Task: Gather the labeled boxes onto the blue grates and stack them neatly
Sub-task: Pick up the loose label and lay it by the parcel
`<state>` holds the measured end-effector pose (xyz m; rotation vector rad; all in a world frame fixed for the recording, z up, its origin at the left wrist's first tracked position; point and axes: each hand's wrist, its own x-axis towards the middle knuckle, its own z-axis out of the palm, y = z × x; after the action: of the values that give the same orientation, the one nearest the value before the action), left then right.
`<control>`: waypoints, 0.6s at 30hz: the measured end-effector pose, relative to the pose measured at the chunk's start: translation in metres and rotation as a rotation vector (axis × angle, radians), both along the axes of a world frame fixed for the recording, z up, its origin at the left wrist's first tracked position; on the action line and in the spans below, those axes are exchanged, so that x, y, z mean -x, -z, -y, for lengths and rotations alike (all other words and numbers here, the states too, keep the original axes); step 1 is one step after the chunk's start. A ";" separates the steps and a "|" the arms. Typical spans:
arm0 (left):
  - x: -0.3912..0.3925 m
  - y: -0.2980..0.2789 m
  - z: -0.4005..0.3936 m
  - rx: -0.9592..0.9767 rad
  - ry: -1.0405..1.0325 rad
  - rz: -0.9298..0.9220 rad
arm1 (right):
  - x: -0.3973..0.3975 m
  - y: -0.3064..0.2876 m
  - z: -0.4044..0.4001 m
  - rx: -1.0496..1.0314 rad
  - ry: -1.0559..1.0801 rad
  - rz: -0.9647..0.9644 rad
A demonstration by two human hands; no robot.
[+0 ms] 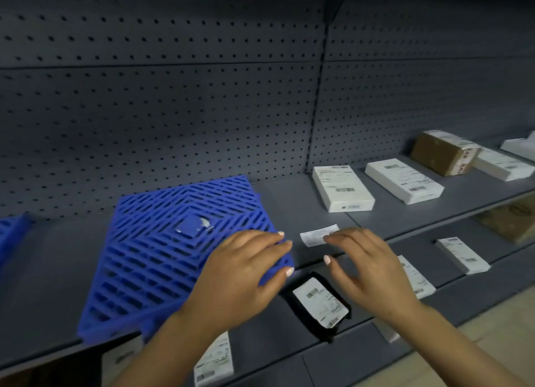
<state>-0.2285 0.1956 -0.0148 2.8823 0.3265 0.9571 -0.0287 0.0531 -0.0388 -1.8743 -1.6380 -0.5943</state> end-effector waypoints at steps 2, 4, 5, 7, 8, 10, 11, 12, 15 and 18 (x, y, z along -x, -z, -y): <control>-0.024 0.004 0.005 -0.016 -0.012 -0.077 | -0.022 0.008 0.002 0.045 0.022 -0.002; -0.045 0.007 0.008 -0.043 -0.029 -0.149 | -0.040 0.016 0.001 0.084 0.034 -0.020; -0.055 0.009 0.009 -0.051 -0.039 -0.178 | -0.047 0.020 -0.001 0.111 0.039 -0.034; -0.072 0.014 0.010 -0.051 -0.064 -0.230 | -0.060 0.028 -0.004 0.181 0.037 -0.063; -0.079 0.017 0.010 -0.055 -0.086 -0.257 | -0.065 0.032 -0.007 0.213 0.027 -0.073; -0.089 0.024 0.011 -0.068 -0.129 -0.314 | -0.072 0.039 -0.011 0.253 -0.006 -0.094; -0.092 0.028 0.012 -0.071 -0.141 -0.337 | -0.074 0.042 -0.013 0.254 -0.026 -0.107; -0.095 0.031 0.012 -0.077 -0.150 -0.356 | -0.076 0.045 -0.014 0.245 -0.043 -0.122; -0.099 0.038 0.013 -0.088 -0.161 -0.374 | -0.079 0.053 -0.014 0.189 -0.078 -0.148; -0.100 0.041 0.015 -0.085 -0.151 -0.327 | -0.082 0.059 -0.010 0.117 -0.105 -0.143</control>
<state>-0.1289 0.1802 -0.0560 3.1278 0.5467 0.5221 0.0528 0.0629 -0.0980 -1.8532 -1.6968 -0.3192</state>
